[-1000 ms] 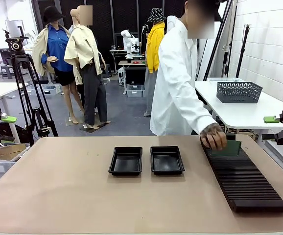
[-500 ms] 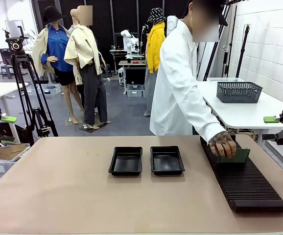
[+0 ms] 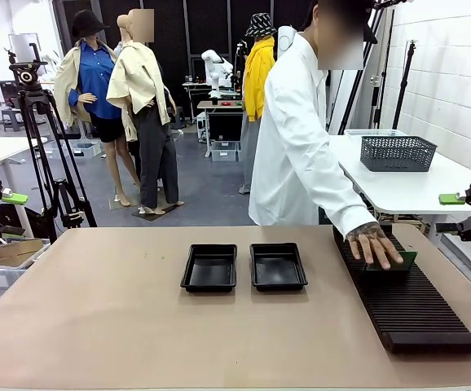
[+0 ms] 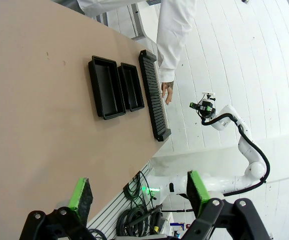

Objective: Inspect and transfer BCBs to ESD trays.
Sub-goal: Pick up the Blank PCB from the PCB Rack and place it in the left ESD tray.

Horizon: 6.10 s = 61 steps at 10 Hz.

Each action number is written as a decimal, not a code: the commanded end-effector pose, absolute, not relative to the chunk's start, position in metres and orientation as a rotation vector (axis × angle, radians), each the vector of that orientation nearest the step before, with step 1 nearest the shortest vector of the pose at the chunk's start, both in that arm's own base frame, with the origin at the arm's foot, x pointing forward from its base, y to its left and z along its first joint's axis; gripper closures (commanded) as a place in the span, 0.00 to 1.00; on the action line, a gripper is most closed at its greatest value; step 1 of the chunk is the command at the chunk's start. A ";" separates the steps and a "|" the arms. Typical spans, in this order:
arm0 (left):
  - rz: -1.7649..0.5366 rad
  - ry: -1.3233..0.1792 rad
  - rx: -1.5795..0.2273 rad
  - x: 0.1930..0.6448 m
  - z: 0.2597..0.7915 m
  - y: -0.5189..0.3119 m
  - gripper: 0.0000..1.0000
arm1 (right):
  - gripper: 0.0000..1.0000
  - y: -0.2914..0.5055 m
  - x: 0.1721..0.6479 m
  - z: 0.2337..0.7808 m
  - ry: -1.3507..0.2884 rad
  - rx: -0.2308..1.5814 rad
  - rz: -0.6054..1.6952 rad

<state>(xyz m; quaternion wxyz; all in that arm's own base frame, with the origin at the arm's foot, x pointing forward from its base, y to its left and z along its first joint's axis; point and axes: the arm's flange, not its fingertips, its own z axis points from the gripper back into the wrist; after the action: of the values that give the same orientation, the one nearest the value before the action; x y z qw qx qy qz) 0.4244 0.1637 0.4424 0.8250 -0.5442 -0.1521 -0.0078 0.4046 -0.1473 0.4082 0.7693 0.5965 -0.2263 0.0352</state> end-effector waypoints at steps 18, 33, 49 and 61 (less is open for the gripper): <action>-0.004 -0.312 -1.155 0.423 0.445 0.164 0.00 | 0.00 -0.076 0.491 0.388 -0.106 1.059 0.513; -0.004 -0.312 -1.155 0.423 0.445 0.164 0.00 | 0.00 -0.030 0.535 0.423 -0.101 0.813 1.217; -0.004 -0.312 -1.155 0.423 0.445 0.164 0.00 | 0.00 0.010 0.510 0.407 -0.148 -0.042 1.590; -0.004 -0.312 -1.155 0.423 0.445 0.164 0.00 | 0.00 0.003 0.530 0.356 -0.173 -0.028 1.513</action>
<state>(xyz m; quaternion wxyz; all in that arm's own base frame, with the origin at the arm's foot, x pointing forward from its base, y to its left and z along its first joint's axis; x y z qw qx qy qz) 0.4248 0.1636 0.4414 0.8255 -0.5438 -0.1509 -0.0072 0.5305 0.0022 0.3613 0.7182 -0.0033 -0.0705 0.6922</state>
